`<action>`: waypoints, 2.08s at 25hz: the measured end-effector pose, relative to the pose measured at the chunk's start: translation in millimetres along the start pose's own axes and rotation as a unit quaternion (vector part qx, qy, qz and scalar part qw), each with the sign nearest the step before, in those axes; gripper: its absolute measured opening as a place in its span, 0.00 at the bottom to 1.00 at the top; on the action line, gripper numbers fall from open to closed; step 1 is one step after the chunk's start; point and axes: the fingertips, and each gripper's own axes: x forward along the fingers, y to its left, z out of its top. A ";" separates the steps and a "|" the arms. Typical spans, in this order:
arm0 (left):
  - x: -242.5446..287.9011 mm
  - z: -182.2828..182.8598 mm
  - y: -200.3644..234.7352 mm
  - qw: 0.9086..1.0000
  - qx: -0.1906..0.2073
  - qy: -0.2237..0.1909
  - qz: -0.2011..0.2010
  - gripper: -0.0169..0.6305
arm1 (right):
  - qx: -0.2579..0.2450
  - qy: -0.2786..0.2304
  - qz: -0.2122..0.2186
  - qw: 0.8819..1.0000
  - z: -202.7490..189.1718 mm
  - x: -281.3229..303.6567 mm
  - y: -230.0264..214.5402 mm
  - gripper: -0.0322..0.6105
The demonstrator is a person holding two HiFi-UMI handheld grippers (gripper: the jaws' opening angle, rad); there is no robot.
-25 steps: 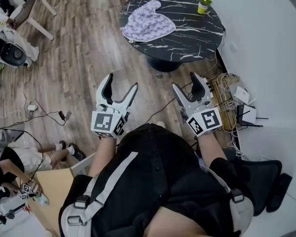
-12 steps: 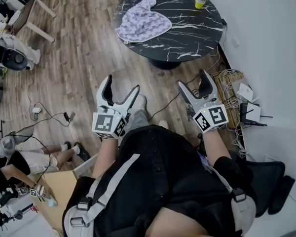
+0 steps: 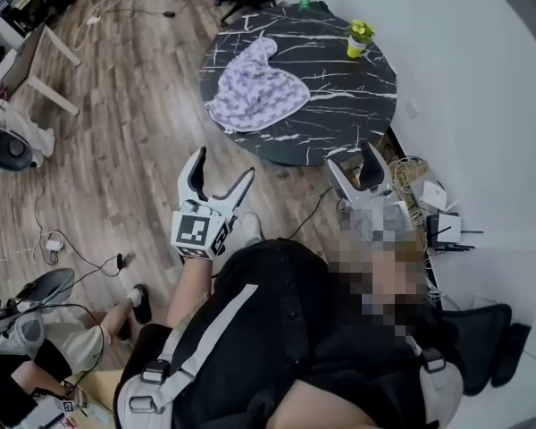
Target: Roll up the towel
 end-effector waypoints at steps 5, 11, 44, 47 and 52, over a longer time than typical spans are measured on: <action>26.7 -2.8 48.7 1.000 -0.003 0.012 -0.021 0.71 | 0.010 0.004 0.006 1.000 2.4 59.7 11.9 0.60; 45.3 -15.2 99.3 0.998 -0.008 0.032 -0.048 0.71 | -0.006 0.014 -0.001 1.000 -0.7 118.3 31.8 0.59; 157.2 -79.7 150.4 0.990 -0.072 0.113 0.046 0.60 | -0.109 0.241 0.141 0.954 -141.5 326.9 -87.7 0.42; 160.3 -78.4 155.7 0.988 -0.078 0.113 0.068 0.60 | -0.132 0.264 0.178 0.939 -161.9 354.5 -84.3 0.41; 147.0 -84.4 152.0 0.981 -0.093 0.122 0.121 0.60 | -0.177 0.299 0.241 0.906 -201.1 391.0 -67.0 0.37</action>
